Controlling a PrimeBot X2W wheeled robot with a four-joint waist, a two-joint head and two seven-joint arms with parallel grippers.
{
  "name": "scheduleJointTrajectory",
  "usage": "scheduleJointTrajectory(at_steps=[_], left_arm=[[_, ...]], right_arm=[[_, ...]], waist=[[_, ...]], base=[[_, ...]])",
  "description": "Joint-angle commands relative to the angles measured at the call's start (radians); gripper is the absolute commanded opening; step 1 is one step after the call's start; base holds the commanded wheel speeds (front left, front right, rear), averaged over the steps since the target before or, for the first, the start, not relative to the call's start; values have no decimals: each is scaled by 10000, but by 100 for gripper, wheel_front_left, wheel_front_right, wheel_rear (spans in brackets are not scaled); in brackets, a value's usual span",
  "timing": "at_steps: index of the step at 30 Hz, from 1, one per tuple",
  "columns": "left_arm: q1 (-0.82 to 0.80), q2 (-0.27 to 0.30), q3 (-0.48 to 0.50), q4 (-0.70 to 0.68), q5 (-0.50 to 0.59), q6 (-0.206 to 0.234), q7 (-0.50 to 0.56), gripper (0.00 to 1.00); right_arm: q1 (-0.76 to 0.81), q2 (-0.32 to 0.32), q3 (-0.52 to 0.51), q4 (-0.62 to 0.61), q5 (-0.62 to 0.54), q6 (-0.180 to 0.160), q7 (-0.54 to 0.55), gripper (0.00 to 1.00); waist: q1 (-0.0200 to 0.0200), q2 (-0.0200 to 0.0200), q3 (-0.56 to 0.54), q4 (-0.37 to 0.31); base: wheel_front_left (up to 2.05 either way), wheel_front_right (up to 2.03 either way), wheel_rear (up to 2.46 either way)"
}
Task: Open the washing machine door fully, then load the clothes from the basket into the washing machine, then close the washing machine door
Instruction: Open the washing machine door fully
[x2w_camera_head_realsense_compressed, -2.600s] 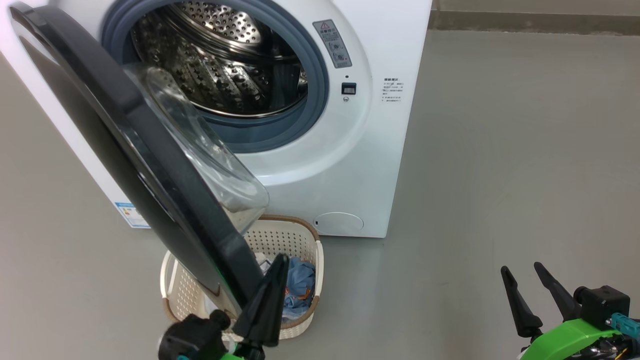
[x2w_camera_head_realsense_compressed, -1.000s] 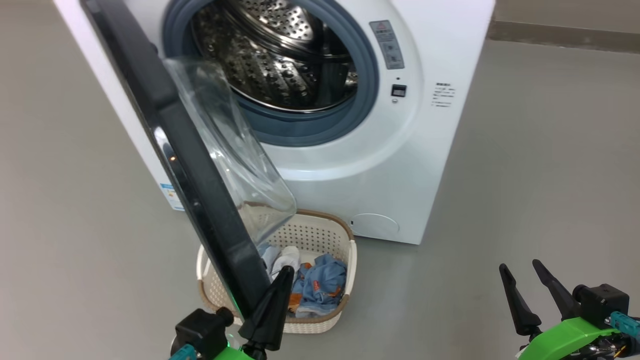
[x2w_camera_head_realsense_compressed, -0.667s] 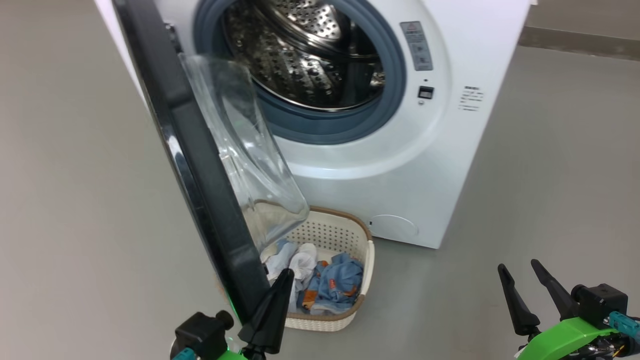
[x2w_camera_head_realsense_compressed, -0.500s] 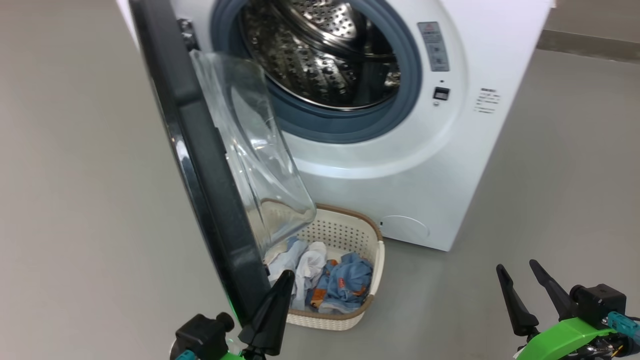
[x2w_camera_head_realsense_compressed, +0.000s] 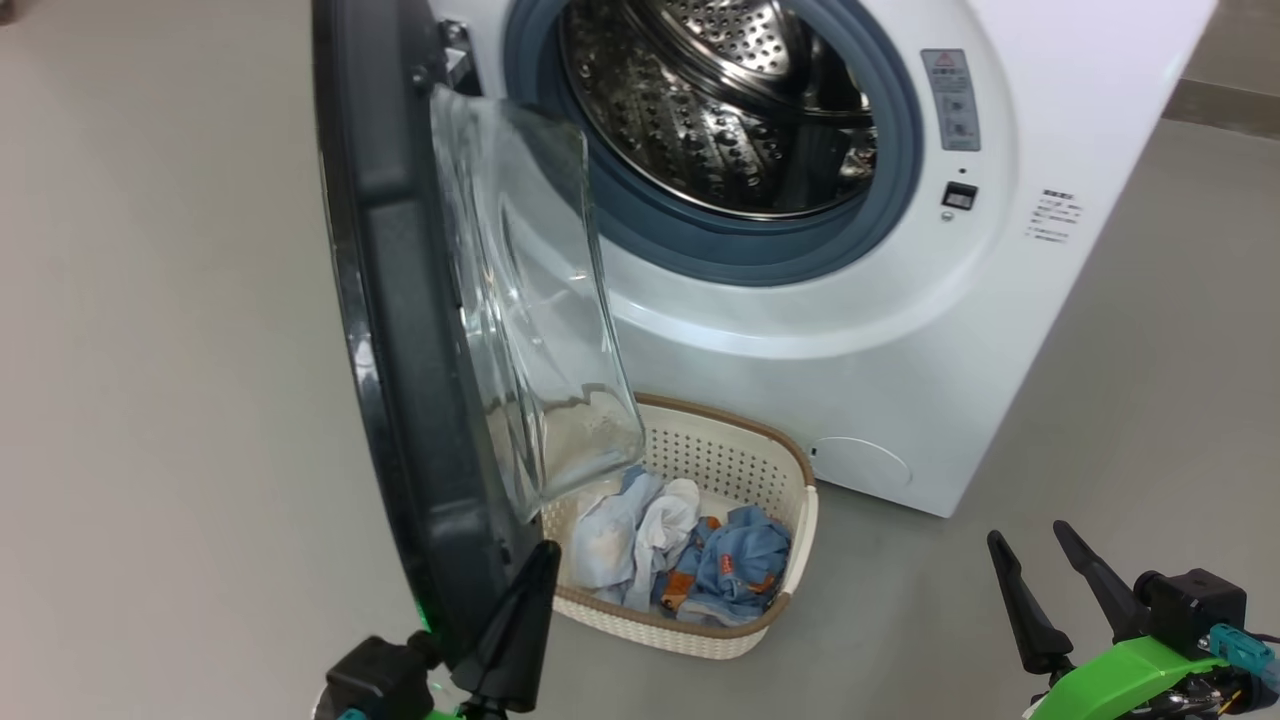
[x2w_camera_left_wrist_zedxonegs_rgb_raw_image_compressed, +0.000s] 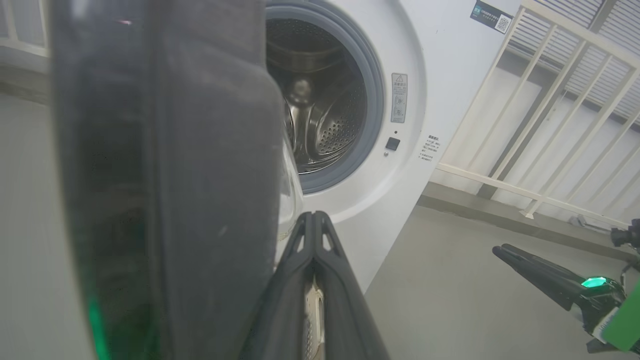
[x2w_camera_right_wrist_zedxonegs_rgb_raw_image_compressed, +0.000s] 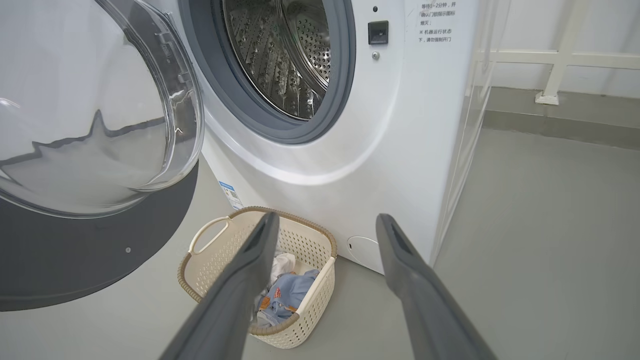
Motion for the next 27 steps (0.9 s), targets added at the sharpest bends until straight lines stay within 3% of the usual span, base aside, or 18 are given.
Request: scheduleJointTrajectory(at_steps=[1,27], left_arm=[[-185,197,612,-300,156,191,-64,0],[-423,1030,2579,-239,305,1059,-64,0]], right_arm=[[70,-130,223,-256,-21,17,-120,100],[-135,-212,365,-291,-2,17,-120,100]], waist=[[0,0,49,137],[0,0,416,433]], base=[[0,0,0],[0,0,0]])
